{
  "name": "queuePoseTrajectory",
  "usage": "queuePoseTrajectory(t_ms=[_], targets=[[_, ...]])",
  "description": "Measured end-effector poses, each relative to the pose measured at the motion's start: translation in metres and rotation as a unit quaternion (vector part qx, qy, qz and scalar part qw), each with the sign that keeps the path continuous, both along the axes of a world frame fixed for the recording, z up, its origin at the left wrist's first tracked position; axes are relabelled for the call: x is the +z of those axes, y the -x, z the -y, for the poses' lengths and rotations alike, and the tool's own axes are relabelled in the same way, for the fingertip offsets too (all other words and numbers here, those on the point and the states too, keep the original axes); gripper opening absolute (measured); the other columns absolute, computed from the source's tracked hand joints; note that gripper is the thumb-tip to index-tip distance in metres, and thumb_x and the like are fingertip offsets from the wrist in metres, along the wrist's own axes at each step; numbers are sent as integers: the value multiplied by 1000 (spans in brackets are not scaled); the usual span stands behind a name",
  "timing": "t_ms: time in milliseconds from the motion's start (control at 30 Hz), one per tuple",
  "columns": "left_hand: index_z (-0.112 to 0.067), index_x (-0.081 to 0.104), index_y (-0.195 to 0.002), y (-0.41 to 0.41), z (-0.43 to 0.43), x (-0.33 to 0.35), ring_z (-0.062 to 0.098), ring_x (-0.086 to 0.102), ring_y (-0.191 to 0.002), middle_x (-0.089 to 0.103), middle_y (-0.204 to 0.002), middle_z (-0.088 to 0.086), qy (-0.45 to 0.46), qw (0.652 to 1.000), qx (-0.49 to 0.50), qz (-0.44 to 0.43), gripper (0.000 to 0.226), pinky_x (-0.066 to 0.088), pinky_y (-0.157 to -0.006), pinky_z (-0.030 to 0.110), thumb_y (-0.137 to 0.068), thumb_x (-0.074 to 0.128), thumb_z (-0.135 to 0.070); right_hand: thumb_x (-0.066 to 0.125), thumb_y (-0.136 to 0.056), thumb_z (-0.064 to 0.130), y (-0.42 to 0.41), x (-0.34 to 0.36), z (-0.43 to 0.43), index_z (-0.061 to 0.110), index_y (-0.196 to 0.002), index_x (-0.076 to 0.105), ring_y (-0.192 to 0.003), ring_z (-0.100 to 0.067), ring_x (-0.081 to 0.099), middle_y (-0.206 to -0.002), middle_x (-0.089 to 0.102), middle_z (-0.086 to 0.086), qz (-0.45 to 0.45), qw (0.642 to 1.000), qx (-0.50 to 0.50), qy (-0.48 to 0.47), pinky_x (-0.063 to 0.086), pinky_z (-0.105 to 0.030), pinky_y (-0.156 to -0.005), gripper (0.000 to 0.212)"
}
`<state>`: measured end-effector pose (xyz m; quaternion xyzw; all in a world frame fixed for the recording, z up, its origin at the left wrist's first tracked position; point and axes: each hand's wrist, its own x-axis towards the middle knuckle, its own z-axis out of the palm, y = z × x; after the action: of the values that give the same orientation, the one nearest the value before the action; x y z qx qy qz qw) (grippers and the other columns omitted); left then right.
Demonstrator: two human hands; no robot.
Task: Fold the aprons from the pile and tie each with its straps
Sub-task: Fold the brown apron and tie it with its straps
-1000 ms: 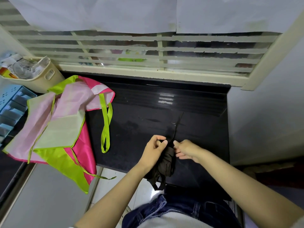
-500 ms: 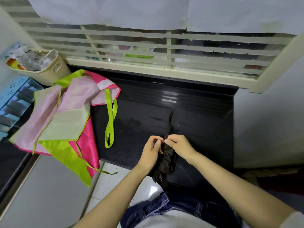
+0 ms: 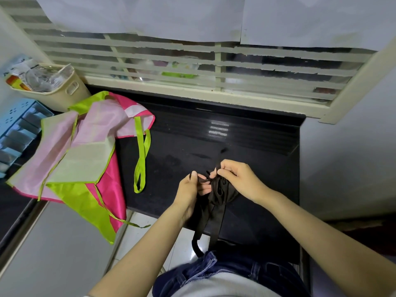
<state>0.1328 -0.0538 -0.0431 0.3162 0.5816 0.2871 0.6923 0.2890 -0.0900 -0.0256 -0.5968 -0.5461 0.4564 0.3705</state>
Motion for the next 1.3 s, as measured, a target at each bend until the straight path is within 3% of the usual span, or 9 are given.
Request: queuePoseTrajectory(t_ms=[67,367,533,633,767,967,1067,1133,1300], targets=[[-7,48,-80,-2,-2,3,21,63,-63,63,-83,16,61,997,34,27,37,55,-59,27,-105,27,-27,52,-91,27,-1,3,-2,10,-74,53,-87,-28,62,-81,68,-9,32,999,27,-3,47,-46,-87,24],[-3,45,-83,-2,12,-4,22,64,-42,58,-76,20,163,981,98,22,32,56,-44,29,-105,28,-21,49,-94,12,-8,-1,4,32,-62,56,-75,-10,60,-75,66,-2,43,993,94,57,44,-25,-78,39],[-8,58,-77,10,9,-9,13,55,-47,52,-59,5,-32,991,-76,-104,25,49,-54,22,-99,46,-13,46,-97,12,-12,-14,4,14,-87,68,-63,4,54,-65,58,9,110,988,40,104,41,-16,-69,24],[-17,60,-71,8,-3,9,3,49,-48,54,-54,-8,-179,946,-196,-185,24,40,-53,14,-93,55,-11,43,-99,17,-11,-22,6,13,-94,68,-67,-5,56,-67,58,8,175,978,46,103,45,-24,-69,25],[-17,56,-67,-7,-13,28,-3,50,-50,56,-58,-8,-298,883,-277,-236,24,37,-54,9,-91,59,-12,40,-96,16,5,-15,6,7,-71,52,-73,-20,53,-77,50,-1,214,962,136,101,45,-40,-75,29],[-11,57,-83,-15,-15,31,4,52,-61,58,-69,-3,-323,864,-296,-248,11,41,-56,12,-92,55,-8,51,-95,35,15,-10,7,14,-59,53,-57,-4,48,-62,55,6,58,982,51,174,38,-21,-63,41],[-13,55,-105,-9,-14,25,11,45,-92,53,-101,-1,-447,768,-237,-393,22,27,-78,21,-89,51,1,51,-96,27,10,-9,7,15,-67,67,-54,2,51,-61,61,8,-36,982,11,185,41,-16,-62,35],[-10,55,-104,-4,-11,22,19,45,-92,51,-103,3,-510,731,-181,-416,30,28,-79,26,-82,51,9,50,-97,22,7,-8,8,7,-83,72,-62,-2,53,-75,67,1,-90,977,7,194,41,-14,-59,30],[-20,53,-99,7,-1,9,16,51,-85,58,-86,-7,-416,813,-286,-290,18,41,-78,29,-96,42,-6,56,-94,13,3,-4,5,3,-95,69,-75,-9,59,-82,67,-4,-197,958,-14,210,48,-18,-70,17]])
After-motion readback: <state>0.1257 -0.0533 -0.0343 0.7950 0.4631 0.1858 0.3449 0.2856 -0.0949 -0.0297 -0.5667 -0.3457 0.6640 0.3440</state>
